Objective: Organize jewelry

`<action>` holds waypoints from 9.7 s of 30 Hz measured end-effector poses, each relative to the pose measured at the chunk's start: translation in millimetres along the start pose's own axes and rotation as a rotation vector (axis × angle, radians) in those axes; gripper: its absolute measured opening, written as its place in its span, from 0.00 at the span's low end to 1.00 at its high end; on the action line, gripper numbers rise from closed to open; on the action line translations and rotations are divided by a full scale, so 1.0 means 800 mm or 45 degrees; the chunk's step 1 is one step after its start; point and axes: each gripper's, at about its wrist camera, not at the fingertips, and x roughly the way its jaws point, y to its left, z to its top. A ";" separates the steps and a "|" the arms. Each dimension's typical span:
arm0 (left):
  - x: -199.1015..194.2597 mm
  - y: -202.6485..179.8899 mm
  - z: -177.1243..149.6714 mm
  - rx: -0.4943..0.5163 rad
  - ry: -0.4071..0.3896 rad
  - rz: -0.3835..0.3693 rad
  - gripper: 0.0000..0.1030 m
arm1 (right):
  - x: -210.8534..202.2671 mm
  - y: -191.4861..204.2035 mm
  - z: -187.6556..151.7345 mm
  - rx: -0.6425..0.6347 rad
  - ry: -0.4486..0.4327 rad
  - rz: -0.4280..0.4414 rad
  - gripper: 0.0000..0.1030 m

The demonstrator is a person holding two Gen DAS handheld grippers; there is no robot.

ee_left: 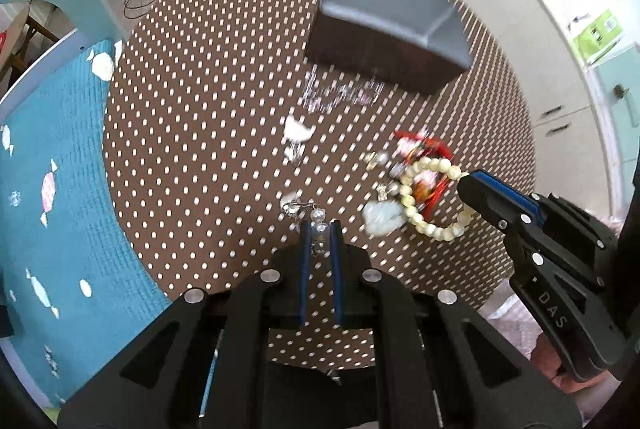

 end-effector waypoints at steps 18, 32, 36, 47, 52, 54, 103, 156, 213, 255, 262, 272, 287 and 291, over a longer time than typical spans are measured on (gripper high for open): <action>-0.135 -0.087 0.064 0.028 -0.257 -0.203 0.08 | -0.043 -0.029 0.081 0.020 -0.188 -0.081 0.08; -0.124 -0.117 0.176 0.038 -0.304 -0.265 0.08 | 0.017 -0.066 0.145 0.037 -0.141 -0.130 0.09; -0.076 -0.116 0.197 0.037 -0.226 -0.183 0.08 | 0.038 -0.076 0.151 0.068 -0.093 -0.149 0.09; 0.003 -0.090 0.207 -0.004 -0.096 -0.052 0.09 | 0.061 -0.095 0.147 0.172 0.000 -0.159 0.21; 0.006 -0.086 0.201 -0.017 -0.074 -0.037 0.27 | 0.047 -0.100 0.148 0.184 -0.029 -0.159 0.30; 0.005 -0.089 0.199 -0.004 -0.079 -0.027 0.28 | 0.043 -0.102 0.149 0.191 -0.035 -0.153 0.31; 0.068 -0.123 -0.018 0.187 0.303 -0.026 0.59 | 0.038 -0.101 -0.048 0.333 0.228 -0.209 0.47; -0.047 0.001 0.025 0.036 0.103 0.060 0.37 | 0.029 -0.103 0.010 0.168 0.098 -0.009 0.03; -0.007 -0.080 0.207 0.087 -0.035 0.027 0.37 | 0.019 -0.160 0.113 0.351 -0.004 -0.054 0.63; -0.070 -0.073 0.142 0.155 -0.125 0.026 0.47 | -0.023 -0.144 0.047 0.377 0.000 -0.149 0.71; -0.057 -0.064 0.083 0.119 -0.060 0.070 0.47 | 0.012 -0.127 -0.006 0.314 0.120 -0.151 0.70; -0.031 -0.042 0.033 0.093 0.050 0.131 0.47 | 0.060 -0.088 -0.043 0.159 0.183 -0.266 0.69; -0.009 -0.044 0.001 0.100 0.117 0.114 0.47 | 0.083 -0.062 -0.033 0.067 0.165 -0.242 0.07; -0.006 -0.059 0.001 0.127 0.115 0.104 0.47 | 0.065 -0.082 -0.024 0.179 0.098 -0.145 0.07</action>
